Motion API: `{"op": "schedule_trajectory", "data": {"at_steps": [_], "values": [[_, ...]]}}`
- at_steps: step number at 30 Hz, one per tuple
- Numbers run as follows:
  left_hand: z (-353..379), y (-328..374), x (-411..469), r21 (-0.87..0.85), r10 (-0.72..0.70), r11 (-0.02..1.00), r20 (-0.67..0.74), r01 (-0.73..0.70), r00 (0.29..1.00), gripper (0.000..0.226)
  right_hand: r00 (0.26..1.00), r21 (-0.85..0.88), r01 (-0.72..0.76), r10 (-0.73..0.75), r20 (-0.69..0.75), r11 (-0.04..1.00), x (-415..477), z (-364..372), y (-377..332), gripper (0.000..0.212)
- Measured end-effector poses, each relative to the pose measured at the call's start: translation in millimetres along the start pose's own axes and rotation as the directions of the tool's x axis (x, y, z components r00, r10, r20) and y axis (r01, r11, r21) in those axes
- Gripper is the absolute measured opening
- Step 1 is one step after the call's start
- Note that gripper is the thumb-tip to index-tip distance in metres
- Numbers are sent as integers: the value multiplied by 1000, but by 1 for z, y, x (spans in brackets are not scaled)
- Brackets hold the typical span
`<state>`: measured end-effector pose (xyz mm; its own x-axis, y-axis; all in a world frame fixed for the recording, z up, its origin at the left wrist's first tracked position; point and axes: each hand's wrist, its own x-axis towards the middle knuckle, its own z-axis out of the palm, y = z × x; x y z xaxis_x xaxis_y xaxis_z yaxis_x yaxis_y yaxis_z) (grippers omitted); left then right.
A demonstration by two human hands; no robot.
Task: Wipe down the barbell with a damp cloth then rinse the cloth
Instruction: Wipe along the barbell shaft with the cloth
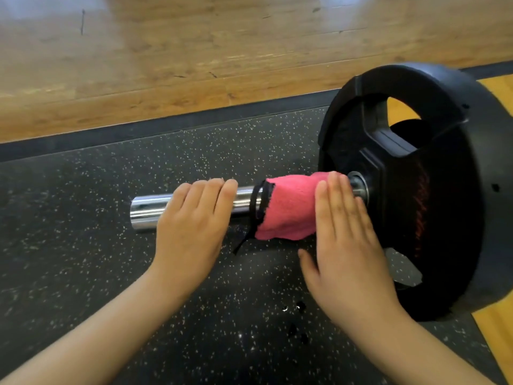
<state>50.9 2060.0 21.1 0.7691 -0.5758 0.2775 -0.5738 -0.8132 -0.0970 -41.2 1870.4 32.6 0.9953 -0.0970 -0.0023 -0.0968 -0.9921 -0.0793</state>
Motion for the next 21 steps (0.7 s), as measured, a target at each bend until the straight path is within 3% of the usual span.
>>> {"op": "schedule_trajectory", "data": {"at_steps": [3, 6, 14, 18, 20, 21], "values": [[1, -4, 10, 4, 5, 1000, -36, -5, 999, 29, 1000, -4, -19, 19, 2, 1000, 0, -3, 0, 103], [0, -7, 16, -6, 28, 1000, 9, -28, 1000, 32, 999, 51, 25, -23, -38, 998, 7, -4, -13, 98], [-8, -27, 49, -40, 105, 994, 337, -97, 936, 25, 975, -43, 117, -123, -183, 992, 43, 20, -61, 76], [-13, -40, 75, -210, 132, 978, 621, 3, 772, 36, 928, -70, 173, -187, -323, 982, 62, 29, -65, 57], [-16, -39, 75, -206, 76, 976, 634, 74, 770, 35, 907, -75, 219, -232, -351, 973, 66, 30, -52, 51], [-16, -37, 70, -180, 26, 979, 579, 97, 815, 33, 901, -80, 230, -244, -359, 970, 66, 29, -44, 51]]}}
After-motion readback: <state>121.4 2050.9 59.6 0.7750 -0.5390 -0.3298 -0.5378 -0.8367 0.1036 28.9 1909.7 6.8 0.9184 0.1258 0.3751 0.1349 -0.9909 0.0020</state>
